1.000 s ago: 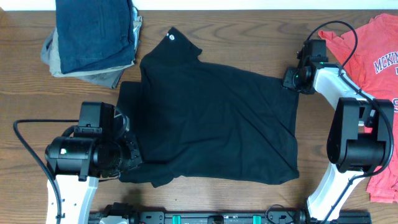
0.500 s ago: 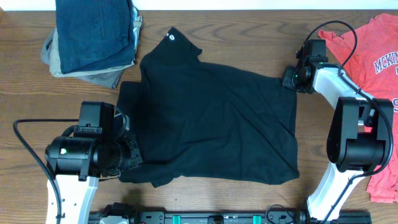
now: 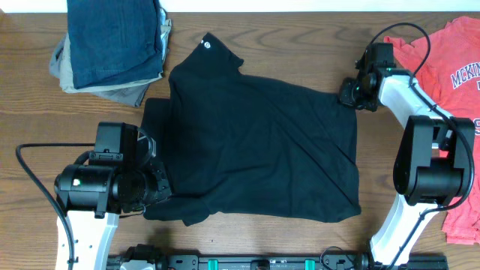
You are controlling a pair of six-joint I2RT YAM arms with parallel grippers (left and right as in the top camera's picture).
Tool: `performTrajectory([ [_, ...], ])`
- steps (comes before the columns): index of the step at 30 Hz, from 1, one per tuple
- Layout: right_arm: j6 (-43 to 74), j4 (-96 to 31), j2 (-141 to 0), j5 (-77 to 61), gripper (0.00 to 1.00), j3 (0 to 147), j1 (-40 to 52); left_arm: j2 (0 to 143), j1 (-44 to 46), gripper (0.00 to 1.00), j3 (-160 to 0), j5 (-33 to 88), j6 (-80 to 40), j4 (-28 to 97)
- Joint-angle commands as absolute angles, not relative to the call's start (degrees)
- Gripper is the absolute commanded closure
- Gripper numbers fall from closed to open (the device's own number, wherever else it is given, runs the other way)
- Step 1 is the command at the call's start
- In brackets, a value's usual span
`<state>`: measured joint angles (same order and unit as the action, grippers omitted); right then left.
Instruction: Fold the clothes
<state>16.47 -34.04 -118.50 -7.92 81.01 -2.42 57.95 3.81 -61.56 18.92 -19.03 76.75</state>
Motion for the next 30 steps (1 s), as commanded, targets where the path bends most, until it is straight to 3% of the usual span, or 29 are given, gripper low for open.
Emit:
performTrajectory([
  [1, 18.2, -35.9, -118.9, -8.4, 0.99, 84.7, -3.4, 57.6, 3.7, 0.83, -61.3, 18.4, -18.0, 76.6],
  [12, 18.3, -36.9, -118.9, -8.1, 0.99, 86.3, -3.8, 57.6, 3.7, 0.83, -61.3, 18.4, -18.1, 76.5],
  [30, 17.4, -34.9, -118.9, 1.1, 0.99, 93.9, -12.7, 57.6, 3.7, 0.83, -61.3, 18.4, -18.1, 73.8],
])
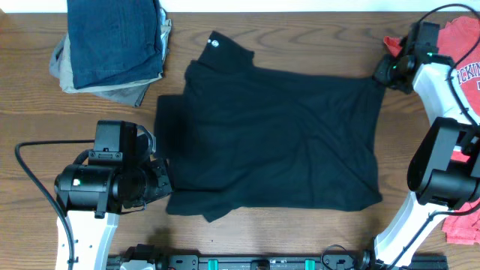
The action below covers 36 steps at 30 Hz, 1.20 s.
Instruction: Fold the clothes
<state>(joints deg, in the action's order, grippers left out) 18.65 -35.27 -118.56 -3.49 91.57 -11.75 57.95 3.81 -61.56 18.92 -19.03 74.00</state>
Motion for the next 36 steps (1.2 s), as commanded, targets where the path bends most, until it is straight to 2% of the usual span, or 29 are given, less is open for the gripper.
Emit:
performTrajectory([
  [1, 17.2, -34.8, -118.9, 1.9, 0.99, 94.5, -12.9, 57.6, 3.7, 0.83, -61.3, 18.4, -18.1, 73.6],
  [6, 16.7, -34.7, -118.9, 5.0, 0.99, 98.3, -14.1, 57.7, 3.7, 0.83, -61.3, 18.4, -19.0, 72.6],
  [8, 16.6, -35.5, -118.9, 5.2, 0.88, 100.4, -14.7, 57.7, 3.7, 0.83, -61.3, 18.5, -19.4, 72.3],
  [11, 16.6, -39.9, -118.9, 5.2, 0.87, 105.1, -15.9, 58.1, 3.7, 0.83, -61.3, 18.5, -19.4, 72.3],
  [12, 16.6, -41.8, -118.9, 5.2, 0.81, 106.9, -16.3, 58.3, 3.7, 0.83, -61.3, 18.5, -19.4, 72.3],
  [13, 16.6, -44.1, -118.9, 5.1, 0.66, 108.9, -16.8, 58.5, 3.7, 0.79, -61.3, 18.5, -19.4, 72.3],
  [15, 16.6, -49.1, -118.9, 4.9, 0.03, 112.9, -17.6, 59.0, 3.7, 0.69, -61.2, 18.5, -19.4, 72.3],
  [19, 16.7, -60.4, -118.9, 0.4, 0.01, 120.7, -18.5, 60.1, 3.7, 0.56, -60.3, 18.5, -19.4, 71.9],
  [23, 16.7, -70.1, -118.3, -5.5, 0.01, 125.8, -18.3, 62.2, 3.7, 0.30, -59.2, 18.5, -20.4, 71.7],
  [25, 17.0, -73.0, -117.5, -8.1, 0.01, 127.0, -18.2, 63.7, 3.7, 0.20, -59.2, 18.4, -20.4, 71.7],
  [30, 19.6, -79.7, -112.2, -8.8, 0.01, 127.1, -18.1, 67.9, 3.7, 0.14, -59.2, 18.4, -20.4, 71.5],
  [36, 19.2, -87.2, -104.3, -8.8, 0.01, 127.1, -18.0, 73.6, 3.7, 0.14, -59.2, 18.7, -19.2, 71.1],
])
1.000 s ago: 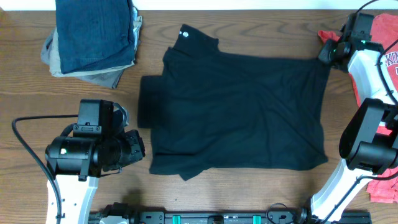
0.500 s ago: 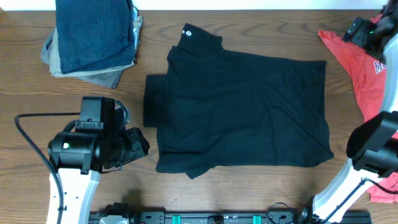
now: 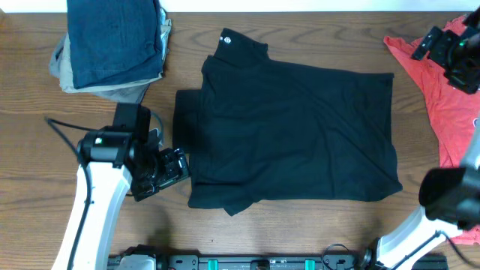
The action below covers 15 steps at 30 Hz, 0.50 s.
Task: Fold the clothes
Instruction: 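Grasp the shirt's bottom left and bottom right corners with both grippers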
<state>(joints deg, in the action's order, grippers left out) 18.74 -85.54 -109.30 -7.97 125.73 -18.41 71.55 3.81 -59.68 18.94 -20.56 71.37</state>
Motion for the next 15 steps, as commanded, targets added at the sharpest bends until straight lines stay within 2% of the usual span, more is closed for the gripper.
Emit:
performTrajectory([
  [1, 19.0, -88.6, -103.4, -8.6, 0.01, 127.0, -17.9, 74.4, 3.7, 0.14, -59.2, 18.9, -18.4, 71.0],
  [7, 19.0, -96.4, -97.7, -8.4, 0.01, 123.5, -17.2, 77.5, 4.7, 0.14, -57.1, 20.3, -15.3, 68.9],
  [11, 18.1, -95.0, -91.9, -8.4, 0.01, 116.5, -15.5, 77.5, 7.6, 0.14, -51.5, 25.9, -13.8, 62.8],
  [15, 17.9, -91.9, -84.5, -8.4, 0.01, 107.3, -14.0, 77.5, 9.8, 0.14, -45.7, 26.4, -14.3, 54.9],
])
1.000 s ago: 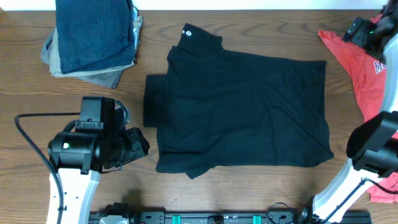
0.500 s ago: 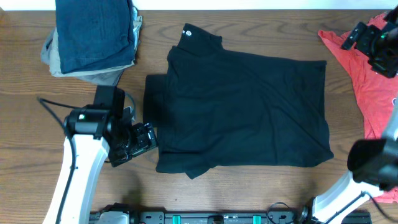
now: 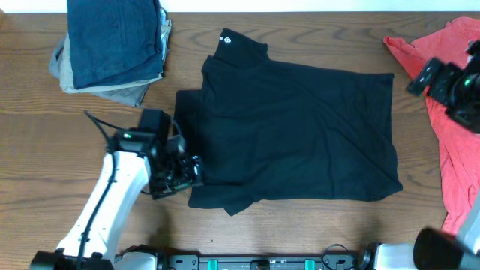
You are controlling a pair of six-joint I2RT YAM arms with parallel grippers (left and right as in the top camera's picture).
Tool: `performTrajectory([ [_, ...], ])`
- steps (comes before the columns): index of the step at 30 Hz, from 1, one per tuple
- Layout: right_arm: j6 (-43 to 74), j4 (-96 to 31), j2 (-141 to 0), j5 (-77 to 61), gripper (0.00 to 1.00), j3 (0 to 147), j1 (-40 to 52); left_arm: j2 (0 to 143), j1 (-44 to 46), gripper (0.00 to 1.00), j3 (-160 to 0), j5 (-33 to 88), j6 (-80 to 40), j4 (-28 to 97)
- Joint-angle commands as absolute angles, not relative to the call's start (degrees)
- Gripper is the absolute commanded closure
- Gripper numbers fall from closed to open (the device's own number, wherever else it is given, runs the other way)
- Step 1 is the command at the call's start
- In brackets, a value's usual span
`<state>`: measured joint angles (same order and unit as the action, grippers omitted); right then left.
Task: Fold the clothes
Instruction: 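Grasp the shirt's bottom left and bottom right corners with both grippers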
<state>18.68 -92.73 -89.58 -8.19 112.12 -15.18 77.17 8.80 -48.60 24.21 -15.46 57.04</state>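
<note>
A black garment (image 3: 300, 127) lies spread flat across the middle of the table, collar tag at the upper left and a folded-under layer along its left side. My left gripper (image 3: 189, 172) is at the garment's lower left edge, touching or just over the cloth; the view from above does not show how its fingers stand. My right gripper (image 3: 431, 79) hovers at the far right over the red shirt (image 3: 450, 142), apart from the black garment, and its fingers are too blurred to read.
A stack of folded jeans and grey clothes (image 3: 112, 45) sits at the back left. The red shirt lies crumpled along the right edge. Bare wooden table (image 3: 45, 150) shows to the left and in front of the garment.
My left gripper has moved right, from just beside the garment to its lower left edge. The right gripper has dropped slightly over the red shirt. The black garment lies as before.
At first the garment lay further left, with my right gripper at its upper right corner. Then both were further right. Later the garment lay flat at its present place, the right gripper away over the red shirt, and my left arm has come up to the left edge.
</note>
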Motion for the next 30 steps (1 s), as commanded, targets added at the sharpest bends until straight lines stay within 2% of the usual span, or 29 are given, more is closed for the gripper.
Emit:
performTrajectory([
  [1, 18.0, -91.1, -82.8, -8.4, 0.01, 105.1, -13.6, 77.5, 9.8, 0.14, -44.8, 26.4, -14.9, 53.6],
  [12, 18.0, -85.2, -66.5, -11.6, 0.01, 80.9, -9.5, 78.1, 9.8, 0.15, -41.5, 23.4, -16.3, 47.9],
  [16, 18.0, -84.1, -63.5, -12.3, 0.01, 73.6, -8.9, 80.8, 9.8, 0.31, -41.5, 23.6, -16.8, 47.9],
  [20, 19.9, -82.5, -62.7, -12.3, 0.01, 67.4, -8.9, 84.9, 9.8, 0.53, -41.5, 26.4, -16.6, 47.9],
  [24, 22.1, -81.1, -62.7, -12.3, 0.01, 60.9, -8.9, 87.7, 9.8, 0.63, -41.5, 27.5, -16.1, 47.8],
  [25, 22.9, -80.6, -62.7, -12.2, 0.01, 59.3, -8.9, 87.9, 9.8, 0.70, -41.5, 27.5, -15.4, 47.7],
  [29, 30.7, -77.3, -62.7, -5.0, 0.01, 53.3, -9.1, 87.9, 9.8, 0.94, -41.5, 27.5, -15.0, 47.7],
  [30, 33.4, -76.4, -62.7, -2.3, 0.01, 52.2, -9.4, 87.9, 9.8, 0.94, -41.5, 27.4, -15.0, 47.7],
])
